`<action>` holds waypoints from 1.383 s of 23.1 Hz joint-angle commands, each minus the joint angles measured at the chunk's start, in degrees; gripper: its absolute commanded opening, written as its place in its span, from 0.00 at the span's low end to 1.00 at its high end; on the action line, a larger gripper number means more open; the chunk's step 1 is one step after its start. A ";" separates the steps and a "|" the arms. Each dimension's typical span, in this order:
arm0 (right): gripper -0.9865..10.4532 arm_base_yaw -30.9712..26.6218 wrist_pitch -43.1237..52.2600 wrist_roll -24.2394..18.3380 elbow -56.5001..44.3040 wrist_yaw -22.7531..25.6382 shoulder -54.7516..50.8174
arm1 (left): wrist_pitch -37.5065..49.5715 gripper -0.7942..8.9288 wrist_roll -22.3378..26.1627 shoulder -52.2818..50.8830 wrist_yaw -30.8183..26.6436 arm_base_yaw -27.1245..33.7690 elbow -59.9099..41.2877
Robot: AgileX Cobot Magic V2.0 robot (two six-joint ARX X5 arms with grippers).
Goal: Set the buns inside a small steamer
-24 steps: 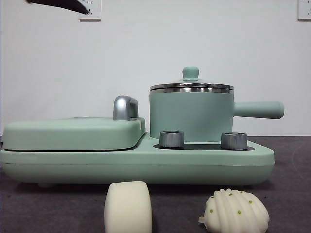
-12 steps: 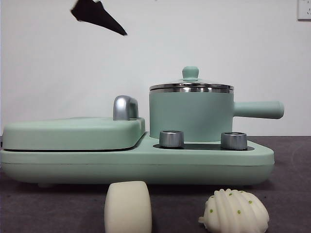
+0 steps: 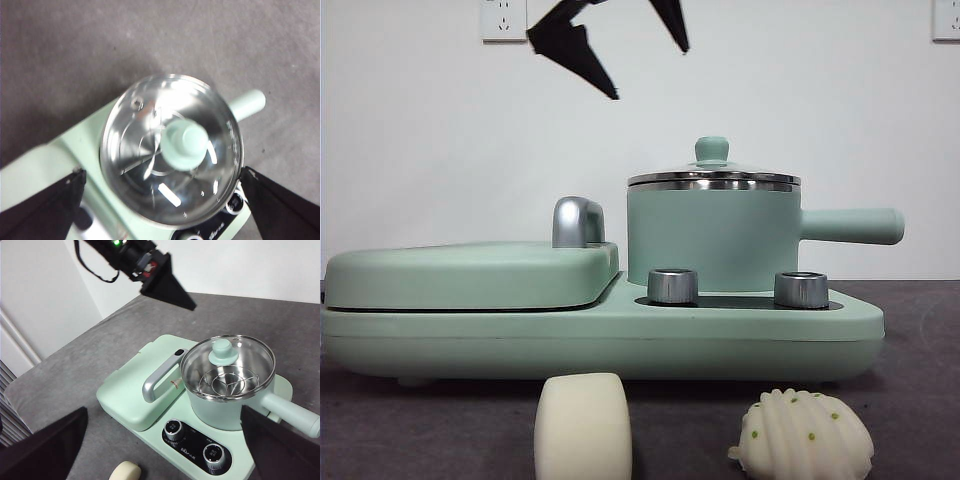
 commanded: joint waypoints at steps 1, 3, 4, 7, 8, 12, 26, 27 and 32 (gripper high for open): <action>0.51 0.02 0.22 -0.44 0.81 -0.11 0.37 | -1.66 0.59 0.15 4.50 -0.98 -1.44 5.18; 0.51 0.02 0.22 -0.44 0.81 -0.13 0.37 | -2.60 0.59 0.70 6.75 -2.54 -2.60 7.23; 0.51 0.02 0.20 -0.42 0.81 -0.13 0.37 | -3.26 0.59 1.20 7.58 -3.34 -3.13 8.00; 0.51 0.02 0.20 -0.42 0.81 -0.13 0.37 | -5.14 0.59 4.02 9.84 -5.84 -4.68 9.81; 0.51 0.02 0.17 -0.42 0.81 -0.13 0.37 | -5.27 0.59 5.88 10.51 -7.39 -5.68 9.81; 0.51 0.02 0.04 -0.42 0.81 -0.13 0.37 | -3.91 0.59 8.55 11.91 -10.86 -8.28 9.81; 0.51 0.02 -0.66 -0.39 0.81 -0.13 0.37 | -2.86 0.43 9.53 14.16 -10.88 -8.83 9.81; 0.51 0.02 -0.66 -0.42 0.81 -0.13 0.37 | -2.95 0.43 9.55 14.32 -10.88 -8.83 9.81; 0.51 0.02 -0.66 -0.42 0.81 -0.13 0.37 | -2.93 0.32 10.12 15.04 -10.88 -8.85 9.81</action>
